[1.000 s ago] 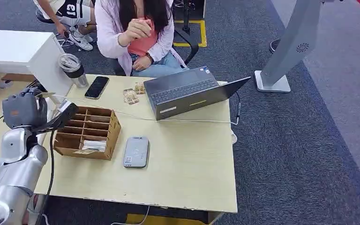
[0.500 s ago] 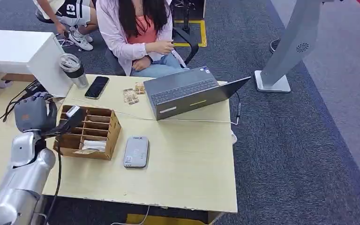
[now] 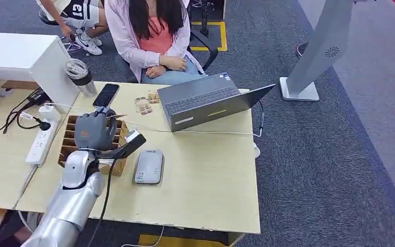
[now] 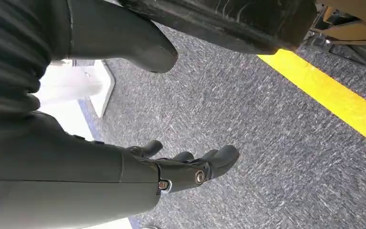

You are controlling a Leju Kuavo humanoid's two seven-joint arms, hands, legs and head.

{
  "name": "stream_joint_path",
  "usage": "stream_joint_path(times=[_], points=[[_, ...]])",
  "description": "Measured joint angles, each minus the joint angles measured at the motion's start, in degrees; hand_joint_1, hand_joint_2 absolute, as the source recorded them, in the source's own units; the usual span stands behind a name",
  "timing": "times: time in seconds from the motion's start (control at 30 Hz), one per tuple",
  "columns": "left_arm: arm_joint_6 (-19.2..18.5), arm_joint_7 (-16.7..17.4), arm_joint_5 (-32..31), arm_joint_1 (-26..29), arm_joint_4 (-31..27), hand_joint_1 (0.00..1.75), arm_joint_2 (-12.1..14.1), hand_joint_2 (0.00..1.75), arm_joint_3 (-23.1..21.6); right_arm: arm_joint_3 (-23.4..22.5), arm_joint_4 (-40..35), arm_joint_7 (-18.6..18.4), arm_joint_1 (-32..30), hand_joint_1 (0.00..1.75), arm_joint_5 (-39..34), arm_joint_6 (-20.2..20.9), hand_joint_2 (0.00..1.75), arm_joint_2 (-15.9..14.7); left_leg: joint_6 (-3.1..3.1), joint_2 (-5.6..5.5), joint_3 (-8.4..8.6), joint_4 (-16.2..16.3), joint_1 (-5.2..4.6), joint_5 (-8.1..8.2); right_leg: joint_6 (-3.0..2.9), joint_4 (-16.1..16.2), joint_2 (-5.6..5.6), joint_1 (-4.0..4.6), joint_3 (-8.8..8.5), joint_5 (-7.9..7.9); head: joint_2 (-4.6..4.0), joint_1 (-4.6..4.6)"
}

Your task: Pass the card to the sensor for recognition and then transmit it.

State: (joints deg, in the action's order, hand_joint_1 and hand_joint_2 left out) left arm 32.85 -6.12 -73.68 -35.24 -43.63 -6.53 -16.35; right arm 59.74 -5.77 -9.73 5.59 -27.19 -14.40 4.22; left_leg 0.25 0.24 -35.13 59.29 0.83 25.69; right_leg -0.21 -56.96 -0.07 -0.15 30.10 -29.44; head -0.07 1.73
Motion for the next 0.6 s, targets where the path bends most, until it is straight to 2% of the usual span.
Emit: stream_joint_path(times=[0.3,0.47,0.6], points=[[-1.12,0.15,-0.59,0.66,0.00,1.75,-0.92,1.75,-1.73,0.39,0.00,0.02,0.01,0.00,-0.35,0.00,1.75,0.00,0.00,-0.02,-0.03,0.01,-0.01,0.00,0.00,0.01,-0.01,-0.01,0.00,0.00,0.00,0.00],[-3.35,3.15,-2.32,1.78,0.83,1.75,-2.19,1.75,-3.85,0.87,0.00,-0.04,0.05,0.00,-0.52,0.02,1.75,0.00,0.01,-0.01,-0.04,0.01,-0.02,0.00,0.01,0.02,-0.01,-0.01,0.00,0.00,0.00,0.00],[-3.72,4.07,-3.15,2.72,3.02,1.75,-3.22,1.75,-5.27,1.16,0.00,-0.13,0.08,0.00,-0.61,0.02,1.75,0.00,0.01,-0.01,-0.04,0.01,-0.01,0.01,0.00,0.02,-0.01,-0.01,0.02,0.00,0.00,0.00]])
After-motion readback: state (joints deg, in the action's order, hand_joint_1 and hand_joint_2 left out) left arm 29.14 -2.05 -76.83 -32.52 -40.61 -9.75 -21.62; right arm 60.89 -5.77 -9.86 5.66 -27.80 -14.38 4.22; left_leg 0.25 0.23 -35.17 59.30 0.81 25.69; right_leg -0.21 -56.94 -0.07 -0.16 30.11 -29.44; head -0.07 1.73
